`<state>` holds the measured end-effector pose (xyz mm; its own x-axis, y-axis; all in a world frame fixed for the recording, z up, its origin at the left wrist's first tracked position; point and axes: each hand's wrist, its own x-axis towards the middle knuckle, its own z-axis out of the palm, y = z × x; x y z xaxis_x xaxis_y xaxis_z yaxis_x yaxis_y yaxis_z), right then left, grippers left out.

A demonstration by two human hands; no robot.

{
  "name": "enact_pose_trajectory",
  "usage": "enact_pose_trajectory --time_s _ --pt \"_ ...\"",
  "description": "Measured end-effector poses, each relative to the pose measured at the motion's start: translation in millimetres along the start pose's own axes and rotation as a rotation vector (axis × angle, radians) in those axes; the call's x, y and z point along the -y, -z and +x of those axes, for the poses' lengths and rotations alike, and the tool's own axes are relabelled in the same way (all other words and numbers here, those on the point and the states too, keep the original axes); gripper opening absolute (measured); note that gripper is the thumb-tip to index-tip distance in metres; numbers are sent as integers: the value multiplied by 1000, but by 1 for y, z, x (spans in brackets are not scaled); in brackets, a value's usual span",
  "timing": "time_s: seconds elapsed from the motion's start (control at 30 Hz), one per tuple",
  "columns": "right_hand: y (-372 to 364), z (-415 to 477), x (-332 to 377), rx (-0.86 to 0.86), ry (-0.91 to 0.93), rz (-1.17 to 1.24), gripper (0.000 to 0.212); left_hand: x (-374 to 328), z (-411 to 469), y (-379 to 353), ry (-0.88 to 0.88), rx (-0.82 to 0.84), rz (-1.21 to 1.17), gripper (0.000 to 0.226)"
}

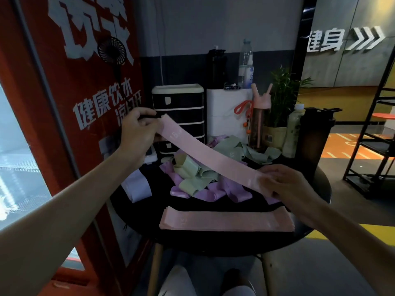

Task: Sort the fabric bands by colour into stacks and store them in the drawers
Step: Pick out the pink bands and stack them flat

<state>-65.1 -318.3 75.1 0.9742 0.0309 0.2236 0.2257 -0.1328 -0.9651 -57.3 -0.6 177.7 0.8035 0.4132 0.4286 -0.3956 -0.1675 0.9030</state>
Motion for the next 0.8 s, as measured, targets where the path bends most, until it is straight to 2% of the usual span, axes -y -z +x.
enact_pose_trajectory --time_s 0.17,0.33,0.43,0.57,0.8 --pt "14 -10 -10 -105 45 -61 24 48 -43 18 2 29 160 20" --pt "21 -19 -43 -178 80 -351 25 93 -86 26 -75 150 319 30" --pt "21 -30 -59 -182 170 -413 24 105 -103 25 -86 164 381 31" --pt "19 -36 -71 -212 213 -410 27 122 -117 27 -25 166 372 24" --pt "17 -39 -82 -189 253 -386 26 134 -125 30 -87 157 454 19"
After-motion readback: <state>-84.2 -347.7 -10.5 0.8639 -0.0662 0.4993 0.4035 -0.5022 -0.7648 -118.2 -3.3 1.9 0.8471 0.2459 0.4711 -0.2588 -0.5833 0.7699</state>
